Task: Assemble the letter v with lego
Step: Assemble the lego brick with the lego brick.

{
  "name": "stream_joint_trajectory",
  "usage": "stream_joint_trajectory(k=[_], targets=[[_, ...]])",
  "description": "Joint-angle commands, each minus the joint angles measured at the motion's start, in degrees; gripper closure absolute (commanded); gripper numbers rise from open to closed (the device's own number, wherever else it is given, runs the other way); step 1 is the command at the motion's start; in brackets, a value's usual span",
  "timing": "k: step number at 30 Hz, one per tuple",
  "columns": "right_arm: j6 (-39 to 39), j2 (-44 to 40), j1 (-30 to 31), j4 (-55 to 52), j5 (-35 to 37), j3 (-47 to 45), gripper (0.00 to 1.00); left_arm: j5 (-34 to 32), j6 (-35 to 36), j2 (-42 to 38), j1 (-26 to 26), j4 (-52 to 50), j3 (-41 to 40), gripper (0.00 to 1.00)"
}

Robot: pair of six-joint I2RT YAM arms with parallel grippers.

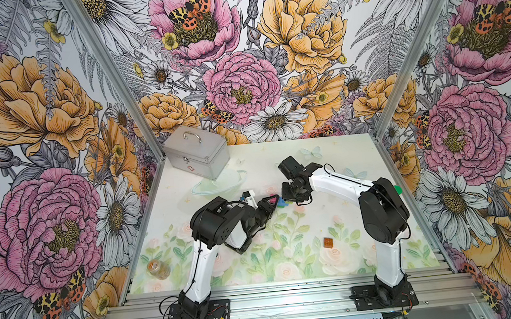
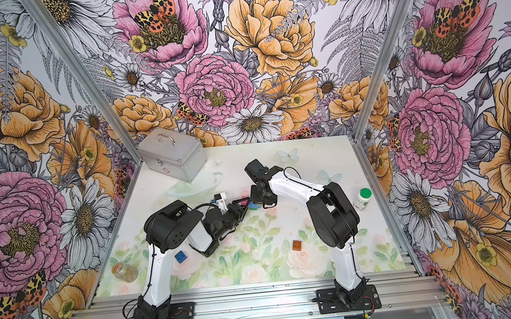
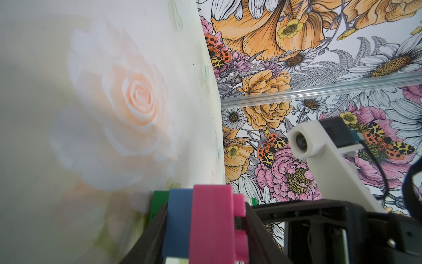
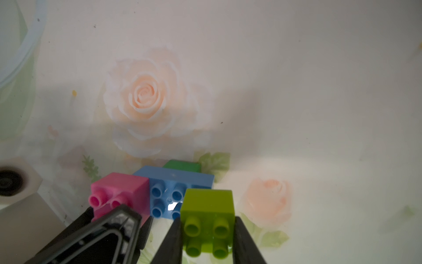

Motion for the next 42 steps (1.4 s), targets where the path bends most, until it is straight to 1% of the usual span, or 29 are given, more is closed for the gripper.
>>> stream_joint_trajectory(k=[1,7,12,21,27,31,37,42], targets=[[1.0,2.6,0.3,-1.5,1.4,1.8,0.97,1.0,0.8,3.3,0.5,-5.0,-1.8,0.67],[0.8,4.6,0.5,-3.7,1.0,3.9,0.97,1.0,0.3,4.0,0.6,-3.9,-2.0,0.68],[0.9,5.4,0.8,-4.4,1.3,3.9,0.98,1.1,0.1,4.6,0.6,-3.2,-2.1,0.68],[1.1,5.9,2.1,-4.8,3.7,5.0,0.99,1.4,-0.8,5.8,0.6,-1.7,-1.8,0.68],[-1.7,6.4,2.7,-3.2,3.8,5.2,0.98,1.5,-0.8,5.8,0.7,-1.8,-1.9,0.69],[-2.7,6.4,2.7,-0.3,1.6,2.9,1.00,1.6,-0.9,5.8,0.7,-1.8,-1.8,0.69],[-2.3,7.1,2.7,1.2,0.7,-0.2,1.00,1.6,-0.9,6.0,0.7,-1.8,-1.8,0.69],[-1.0,7.6,2.7,1.3,0.1,-1.0,1.00,1.7,-1.0,6.0,0.7,-1.8,-1.9,0.69]])
